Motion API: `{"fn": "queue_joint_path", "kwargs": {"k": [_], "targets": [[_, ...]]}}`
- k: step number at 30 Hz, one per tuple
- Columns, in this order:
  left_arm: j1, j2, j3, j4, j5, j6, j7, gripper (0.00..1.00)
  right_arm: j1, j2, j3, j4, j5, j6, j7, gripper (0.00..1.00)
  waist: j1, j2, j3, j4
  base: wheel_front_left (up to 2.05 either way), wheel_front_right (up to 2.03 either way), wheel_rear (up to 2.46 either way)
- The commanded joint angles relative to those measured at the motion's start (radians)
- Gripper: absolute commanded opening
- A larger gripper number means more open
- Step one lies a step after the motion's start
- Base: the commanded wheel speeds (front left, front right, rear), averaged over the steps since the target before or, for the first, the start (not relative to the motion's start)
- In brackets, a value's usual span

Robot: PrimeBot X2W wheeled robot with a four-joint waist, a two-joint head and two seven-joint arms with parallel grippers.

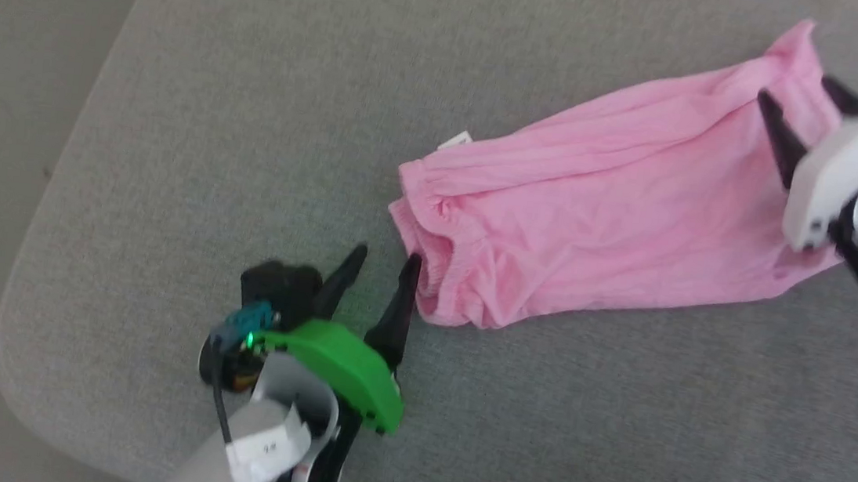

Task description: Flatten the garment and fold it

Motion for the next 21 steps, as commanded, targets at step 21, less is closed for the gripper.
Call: {"fn": "queue_joint_path", "kwargs": {"k": [21], "targets": [[0.046, -0.005, -0.006, 0.161, 0.033, 0.117, 0.009, 1.00, 0.603, 0.318, -0.340, -0.541, -0.064, -0.001, -0.128, 1.00, -0.0001, -0.0001, -0.222, -0.206, 0.00, 0.00, 0.00]]}}
